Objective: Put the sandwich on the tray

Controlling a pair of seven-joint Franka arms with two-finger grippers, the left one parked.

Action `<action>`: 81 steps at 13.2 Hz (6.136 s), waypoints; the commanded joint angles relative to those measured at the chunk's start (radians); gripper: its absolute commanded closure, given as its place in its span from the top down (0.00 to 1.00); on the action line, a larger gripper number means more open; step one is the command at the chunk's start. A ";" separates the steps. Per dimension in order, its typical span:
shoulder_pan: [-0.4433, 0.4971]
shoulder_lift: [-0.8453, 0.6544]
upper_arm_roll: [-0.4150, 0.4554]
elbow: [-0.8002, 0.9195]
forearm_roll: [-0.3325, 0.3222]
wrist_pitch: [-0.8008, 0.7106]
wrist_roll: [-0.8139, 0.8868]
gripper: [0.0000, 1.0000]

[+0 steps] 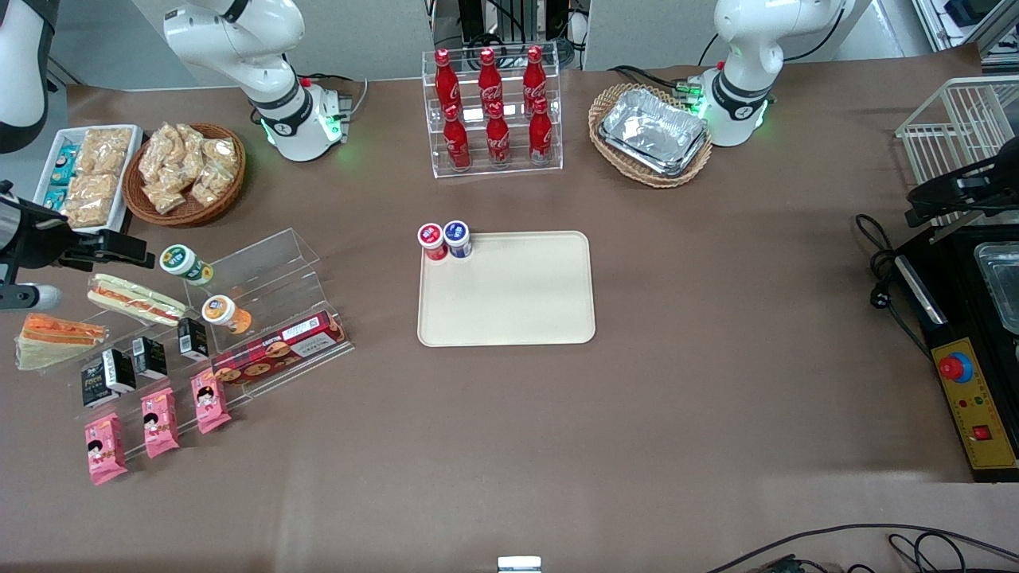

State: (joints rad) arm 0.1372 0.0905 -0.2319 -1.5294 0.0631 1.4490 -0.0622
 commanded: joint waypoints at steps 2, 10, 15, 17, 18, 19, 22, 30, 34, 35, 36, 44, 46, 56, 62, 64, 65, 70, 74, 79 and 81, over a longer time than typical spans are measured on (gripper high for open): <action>-0.004 -0.015 -0.032 0.008 -0.005 -0.004 0.008 1.00; -0.002 -0.034 -0.050 0.008 0.000 -0.012 0.028 1.00; -0.004 -0.041 -0.159 0.006 -0.003 -0.030 0.194 1.00; -0.004 -0.035 -0.217 0.000 0.001 -0.033 0.249 1.00; -0.004 -0.028 -0.231 0.002 0.007 -0.032 0.309 1.00; -0.004 -0.023 -0.245 0.002 0.009 -0.032 0.364 1.00; -0.022 -0.006 -0.257 0.002 0.084 -0.032 0.542 1.00; -0.028 0.041 -0.328 0.008 0.105 0.020 0.767 1.00; -0.048 0.096 -0.329 0.005 -0.043 0.134 0.639 1.00; -0.066 0.124 -0.329 0.005 -0.045 0.178 0.593 1.00; -0.083 0.142 -0.328 0.005 -0.042 0.210 0.570 1.00; -0.149 0.247 -0.326 -0.001 0.052 0.333 0.542 1.00; -0.154 0.281 -0.326 -0.009 0.082 0.367 0.542 1.00; -0.168 0.345 -0.322 -0.034 0.141 0.418 0.539 1.00; -0.189 0.364 -0.320 -0.069 0.187 0.441 0.507 1.00; -0.189 0.374 -0.320 -0.069 0.188 0.453 0.503 1.00; -0.194 0.380 -0.320 -0.069 0.192 0.459 0.484 1.00; -0.206 0.390 -0.320 -0.071 0.213 0.472 0.430 0.91; -0.209 0.387 -0.320 -0.069 0.213 0.461 0.319 0.54; -0.222 0.382 -0.322 -0.055 0.212 0.459 0.266 0.39; -0.220 0.382 -0.320 -0.009 0.204 0.426 0.237 0.40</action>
State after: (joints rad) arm -0.0749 0.4751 -0.5565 -1.5930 0.2493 1.9077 0.2241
